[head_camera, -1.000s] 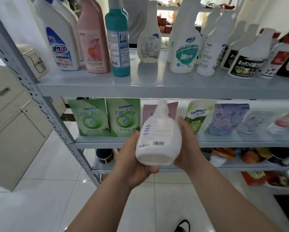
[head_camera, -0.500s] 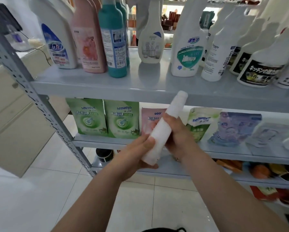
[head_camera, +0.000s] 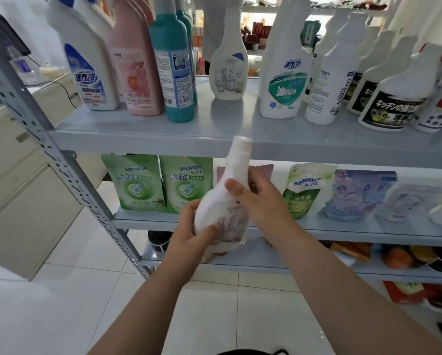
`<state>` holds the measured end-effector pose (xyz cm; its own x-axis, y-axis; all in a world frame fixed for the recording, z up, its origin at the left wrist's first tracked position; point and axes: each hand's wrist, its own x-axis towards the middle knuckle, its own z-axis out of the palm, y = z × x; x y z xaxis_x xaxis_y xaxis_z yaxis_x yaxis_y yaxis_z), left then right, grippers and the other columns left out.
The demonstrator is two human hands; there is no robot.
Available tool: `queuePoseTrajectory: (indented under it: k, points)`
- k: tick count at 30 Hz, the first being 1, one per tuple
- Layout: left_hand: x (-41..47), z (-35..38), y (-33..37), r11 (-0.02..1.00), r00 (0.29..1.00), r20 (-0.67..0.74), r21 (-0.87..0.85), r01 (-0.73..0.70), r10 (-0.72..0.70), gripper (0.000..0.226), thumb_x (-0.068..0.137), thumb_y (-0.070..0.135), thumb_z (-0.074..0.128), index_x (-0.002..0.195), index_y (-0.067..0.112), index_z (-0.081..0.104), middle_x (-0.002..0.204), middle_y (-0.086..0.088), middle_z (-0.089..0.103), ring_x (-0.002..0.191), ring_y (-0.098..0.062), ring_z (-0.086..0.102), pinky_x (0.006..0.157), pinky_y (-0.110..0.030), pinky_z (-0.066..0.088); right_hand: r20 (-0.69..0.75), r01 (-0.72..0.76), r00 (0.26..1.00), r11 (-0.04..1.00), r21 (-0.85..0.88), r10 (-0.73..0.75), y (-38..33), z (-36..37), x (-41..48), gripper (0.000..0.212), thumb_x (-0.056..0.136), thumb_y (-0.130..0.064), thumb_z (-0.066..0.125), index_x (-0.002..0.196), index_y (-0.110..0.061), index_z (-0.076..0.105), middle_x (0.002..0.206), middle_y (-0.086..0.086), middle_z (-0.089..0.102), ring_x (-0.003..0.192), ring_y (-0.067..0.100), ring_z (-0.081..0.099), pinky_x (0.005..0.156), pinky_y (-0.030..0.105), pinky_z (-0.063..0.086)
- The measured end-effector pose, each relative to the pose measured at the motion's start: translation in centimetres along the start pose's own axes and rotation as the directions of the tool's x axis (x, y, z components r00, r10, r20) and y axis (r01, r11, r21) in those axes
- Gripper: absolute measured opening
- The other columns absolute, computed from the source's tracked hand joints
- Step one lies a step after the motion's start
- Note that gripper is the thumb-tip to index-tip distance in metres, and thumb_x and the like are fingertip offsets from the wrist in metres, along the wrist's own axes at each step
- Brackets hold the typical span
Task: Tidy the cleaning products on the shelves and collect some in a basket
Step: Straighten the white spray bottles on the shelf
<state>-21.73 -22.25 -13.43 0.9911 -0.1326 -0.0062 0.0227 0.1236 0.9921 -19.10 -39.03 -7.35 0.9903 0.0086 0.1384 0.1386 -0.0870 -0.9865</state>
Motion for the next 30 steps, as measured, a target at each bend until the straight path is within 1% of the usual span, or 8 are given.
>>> queuePoseTrajectory:
  k: [8, 10, 14, 18, 20, 23, 25, 30]
  points:
    - [-2.6, -4.8, 1.9, 0.844, 0.971, -0.058, 0.509, -0.171, 0.232, 0.039, 0.081, 0.048, 0.078, 0.102, 0.067, 0.052, 0.100, 0.040, 0.063, 0.090, 0.013, 0.061, 0.062, -0.008, 0.047, -0.137, -0.063, 0.990, 0.950, -0.305, 0.022, -3.1, 0.2, 0.0, 0.037, 0.087, -0.071, 0.053, 0.089, -0.035, 0.063, 0.077, -0.005, 0.069, 0.065, 0.014, 0.066, 0.064, 0.032, 0.051]
    - [-3.1, -6.0, 2.3, 0.752, 0.963, -0.023, 0.630, -0.196, 0.270, 0.048, 0.085, 0.043, 0.078, 0.105, 0.072, 0.045, 0.100, 0.044, 0.058, 0.092, 0.018, 0.056, 0.059, -0.010, 0.041, -0.099, -0.010, 0.994, 0.864, -0.503, -0.046, -3.9, 0.0, 0.3, 0.029, 0.100, -0.054, 0.050, 0.081, -0.033, 0.053, 0.070, -0.009, 0.062, 0.062, 0.010, 0.058, 0.062, 0.033, 0.044]
    - [-4.0, -8.1, 2.2, 0.562, 0.938, -0.017, 0.805, -0.192, 0.345, 0.048, 0.080, 0.059, 0.066, 0.124, 0.046, 0.050, 0.100, 0.024, 0.052, 0.080, -0.001, 0.050, 0.062, -0.021, 0.037, 0.063, 0.033, 0.997, 0.562, -0.826, 0.034, -5.0, 1.4, 0.3, 0.039, 0.108, -0.043, 0.034, 0.073, -0.030, 0.047, 0.075, -0.003, 0.057, 0.075, 0.022, 0.058, 0.068, 0.039, 0.045]
    - [-4.6, -10.2, 2.6, 0.829, 0.981, -0.043, 0.542, -0.135, 0.188, 0.037, 0.069, 0.063, 0.062, 0.105, 0.053, 0.060, 0.094, 0.023, 0.069, 0.085, 0.002, 0.065, 0.061, -0.009, 0.047, 0.099, 0.187, 0.979, 0.584, -0.790, -0.179, -5.6, 3.7, -0.4, 0.046, 0.108, -0.041, 0.031, 0.065, -0.028, 0.041, 0.063, -0.004, 0.048, 0.061, 0.009, 0.046, 0.061, 0.034, 0.033]
    - [-4.9, -10.7, 2.2, 0.981, 1.000, 0.003, 0.196, 0.004, -0.005, 0.039, 0.064, 0.057, 0.066, 0.102, 0.048, 0.070, 0.097, 0.010, 0.076, 0.085, -0.009, 0.073, 0.062, -0.019, 0.055, 0.138, 0.328, 0.934, 0.639, -0.696, -0.329, -5.9, 4.9, -0.7, 0.043, 0.103, -0.043, 0.029, 0.065, -0.026, 0.039, 0.057, -0.005, 0.041, 0.055, 0.010, 0.042, 0.056, 0.029, 0.031]
    - [-5.2, -10.3, 1.3, 0.971, 0.976, 0.116, -0.132, 0.198, -0.184, 0.048, 0.063, 0.045, 0.070, 0.109, 0.030, 0.075, 0.104, -0.017, 0.076, 0.089, -0.031, 0.074, 0.069, -0.041, 0.061, 0.098, 0.425, 0.889, 0.725, -0.542, -0.448, -6.3, 6.3, -0.7, 0.047, 0.097, -0.041, 0.031, 0.069, -0.008, 0.050, 0.061, 0.005, 0.047, 0.058, 0.018, 0.048, 0.052, 0.033, 0.034]
    - [-5.1, -9.8, 1.0, 0.966, 0.979, 0.093, -0.171, 0.195, -0.181, 0.044, 0.065, 0.046, 0.070, 0.106, 0.032, 0.076, 0.106, -0.018, 0.076, 0.093, -0.033, 0.074, 0.080, -0.049, 0.058, 0.028, 0.373, 0.916, 0.824, -0.428, -0.400, -6.2, 7.2, -0.7, 0.049, 0.098, -0.042, 0.037, 0.081, 0.000, 0.056, 0.073, 0.014, 0.057, 0.068, 0.028, 0.058, 0.058, 0.036, 0.041]
    - [-4.3, -9.6, 1.1, 0.970, 0.990, -0.021, -0.204, 0.135, -0.142, 0.039, 0.072, 0.053, 0.070, 0.110, 0.044, 0.071, 0.113, -0.006, 0.076, 0.105, -0.031, 0.073, 0.087, -0.056, 0.060, 0.054, 0.033, 0.998, 0.980, -0.194, -0.023, -2.9, 9.1, -2.5, 0.011, 0.102, -0.048, 0.052, 0.113, -0.047, 0.056, 0.101, -0.020, 0.069, 0.082, -0.011, 0.065, 0.066, 0.005, 0.047]
